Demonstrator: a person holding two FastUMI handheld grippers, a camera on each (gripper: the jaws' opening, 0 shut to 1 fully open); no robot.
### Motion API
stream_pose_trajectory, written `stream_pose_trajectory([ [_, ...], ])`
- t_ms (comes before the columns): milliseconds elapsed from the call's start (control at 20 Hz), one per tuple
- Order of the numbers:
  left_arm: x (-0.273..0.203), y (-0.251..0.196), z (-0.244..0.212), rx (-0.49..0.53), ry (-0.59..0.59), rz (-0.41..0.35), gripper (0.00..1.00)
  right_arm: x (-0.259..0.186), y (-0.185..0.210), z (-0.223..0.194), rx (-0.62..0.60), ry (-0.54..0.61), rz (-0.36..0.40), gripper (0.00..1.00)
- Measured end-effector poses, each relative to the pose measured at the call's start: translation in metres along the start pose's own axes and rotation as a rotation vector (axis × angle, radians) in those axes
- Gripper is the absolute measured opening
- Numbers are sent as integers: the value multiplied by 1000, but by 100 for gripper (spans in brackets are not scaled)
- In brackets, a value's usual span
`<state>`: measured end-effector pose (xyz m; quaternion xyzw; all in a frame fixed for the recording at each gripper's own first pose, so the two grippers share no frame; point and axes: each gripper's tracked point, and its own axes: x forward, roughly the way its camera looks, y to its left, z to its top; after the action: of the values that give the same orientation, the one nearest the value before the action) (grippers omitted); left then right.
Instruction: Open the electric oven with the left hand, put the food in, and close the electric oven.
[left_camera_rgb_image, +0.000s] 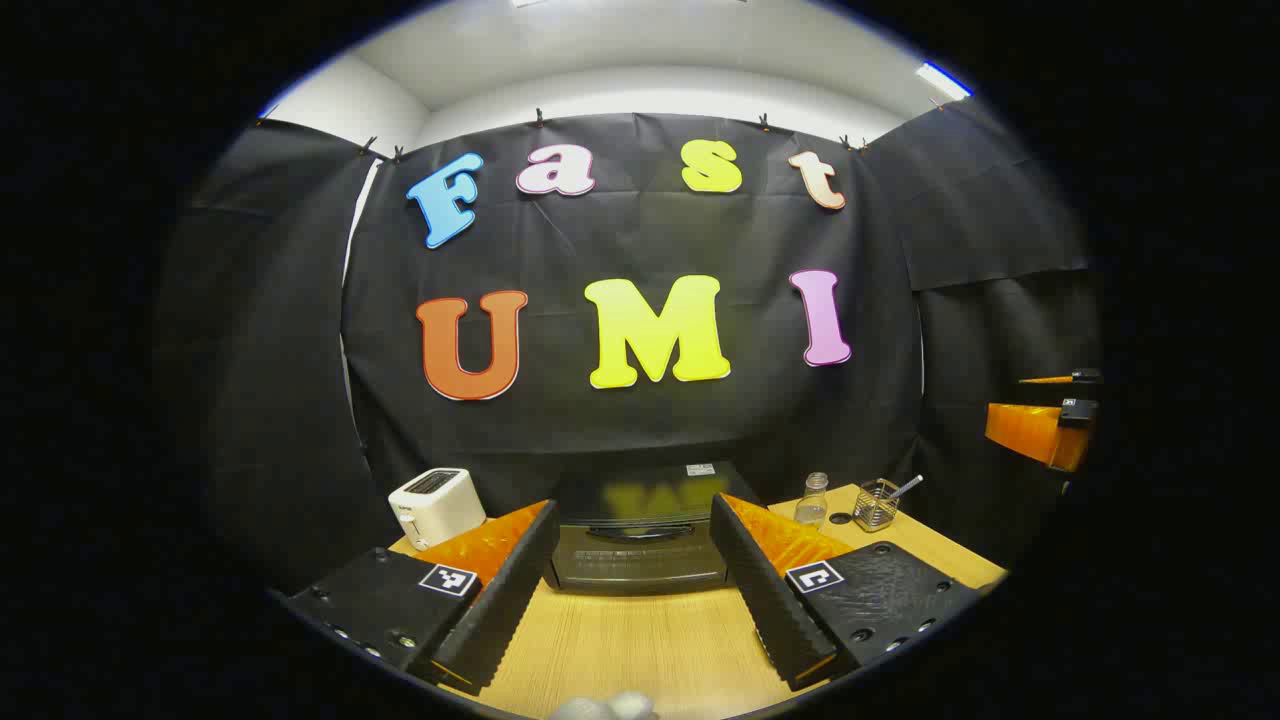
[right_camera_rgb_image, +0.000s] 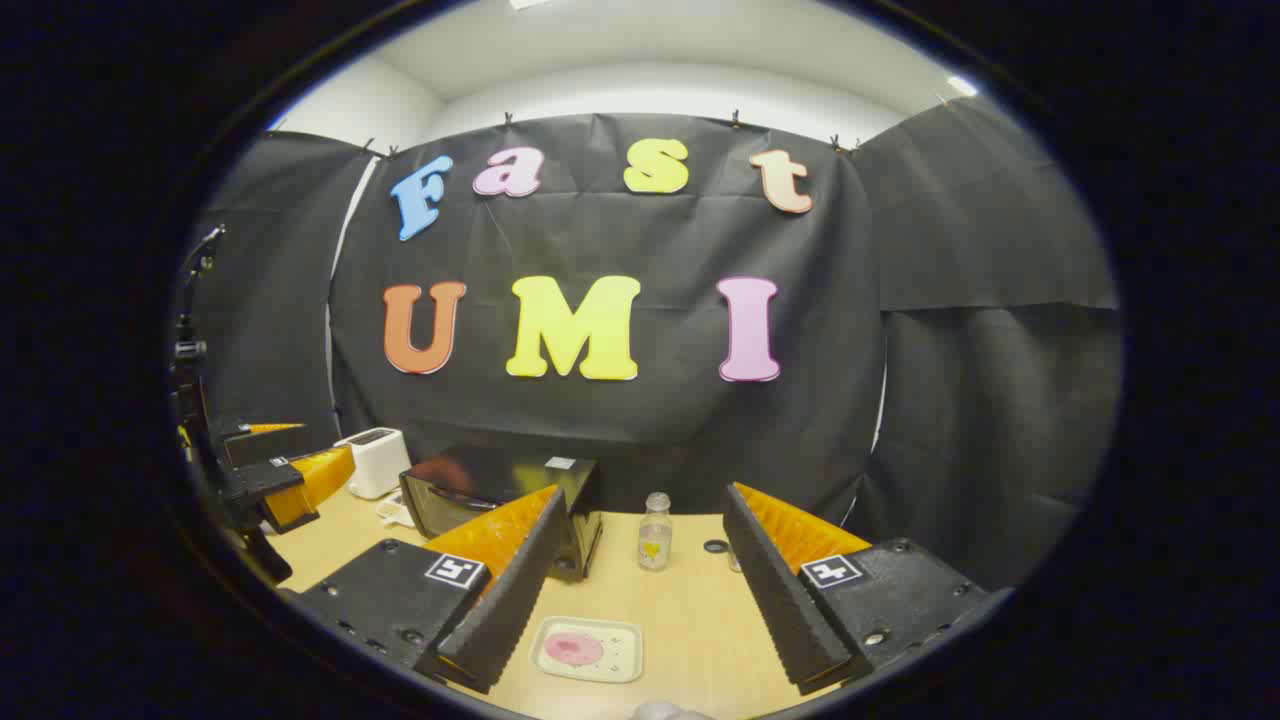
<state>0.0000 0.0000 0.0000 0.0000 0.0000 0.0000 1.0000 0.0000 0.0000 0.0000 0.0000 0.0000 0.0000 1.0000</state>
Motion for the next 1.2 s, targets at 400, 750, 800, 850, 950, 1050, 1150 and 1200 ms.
stream_pose_trajectory([
  [400,7,3,-6,-7,15,-3,97,2,2,-2,-16,8,-5,99],
  [750,20,0,-17,-1,25,-15,97,3,0,-9,-8,29,-13,99],
  [800,24,0,-22,3,31,-15,96,3,-1,-10,-7,32,-16,99],
  [850,28,-1,-26,6,35,-17,97,2,-2,-11,-6,34,-20,99],
  [950,38,-2,-31,6,39,-24,96,1,-1,-13,-3,46,-22,100],
  [1050,51,-4,-41,2,49,-29,96,1,0,-15,-3,57,-23,100],
  [1150,66,-8,-49,-3,60,-35,96,-1,-2,-17,-2,66,-30,100],
  [1200,74,-10,-53,-1,66,-38,97,-2,-3,-17,-3,71,-35,99],
])
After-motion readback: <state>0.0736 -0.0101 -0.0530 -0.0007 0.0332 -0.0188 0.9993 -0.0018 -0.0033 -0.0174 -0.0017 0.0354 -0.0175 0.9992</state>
